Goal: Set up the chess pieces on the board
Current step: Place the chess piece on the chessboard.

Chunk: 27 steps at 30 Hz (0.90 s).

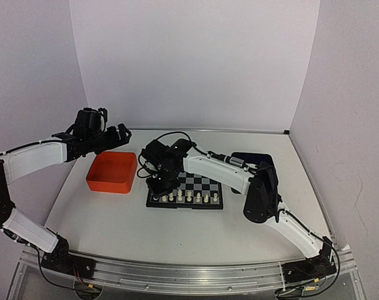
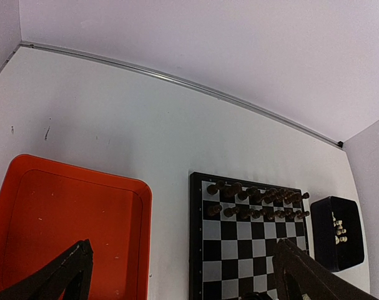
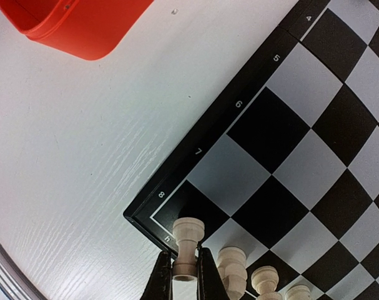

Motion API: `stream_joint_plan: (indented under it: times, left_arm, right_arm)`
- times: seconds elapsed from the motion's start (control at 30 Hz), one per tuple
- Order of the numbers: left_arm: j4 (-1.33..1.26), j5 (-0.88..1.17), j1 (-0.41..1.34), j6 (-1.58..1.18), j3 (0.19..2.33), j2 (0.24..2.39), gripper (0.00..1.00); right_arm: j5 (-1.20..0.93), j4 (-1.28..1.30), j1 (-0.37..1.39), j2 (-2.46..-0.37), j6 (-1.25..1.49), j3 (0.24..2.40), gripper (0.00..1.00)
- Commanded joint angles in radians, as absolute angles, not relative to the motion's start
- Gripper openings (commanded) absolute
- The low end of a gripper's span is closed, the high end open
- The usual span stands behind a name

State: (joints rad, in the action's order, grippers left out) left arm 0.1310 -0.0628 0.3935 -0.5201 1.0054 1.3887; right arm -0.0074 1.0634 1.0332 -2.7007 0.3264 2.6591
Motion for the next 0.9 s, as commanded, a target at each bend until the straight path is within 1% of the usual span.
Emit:
stream_joint_plan:
  times: [0.0,0.07,0.17,0.3,0.37,0.7,0.87]
  left_arm:
    - [0.107,-0.052,0.39,-0.503,0.998,1.361,1.0]
    - [0.107,-0.052,0.39,-0.503,0.998,1.359,1.0]
    - [0.107,-0.05,0.39,-0.503,0.997,1.359,1.0]
    - [0.106,-0.048,0.39,-0.502,0.996,1.361,1.0]
    - [0.105,-0.046,0.39,-0.5,0.998,1.361,1.0]
    - [0.1,-0.044,0.39,-0.497,0.998,1.356,1.0]
    - [0.096,-0.043,0.39,-0.497,0.992,1.346,1.0]
  right_arm:
    - [0.0,1.068,1.039,-2.716,0.319,2.696,0.05]
    - [0.0,1.065,1.04,-2.714,0.321,2.696,0.12]
    - [0.0,1.06,1.039,-2.712,0.325,2.697,0.18]
    - [0.0,1.049,1.039,-2.709,0.327,2.696,0.23]
    - [-0.001,1.044,1.04,-2.709,0.329,2.698,0.24]
    - [-0.053,0.988,1.039,-2.692,0.327,2.683,0.24]
    - [-0.035,0.974,1.039,-2.672,0.323,2.669,0.24]
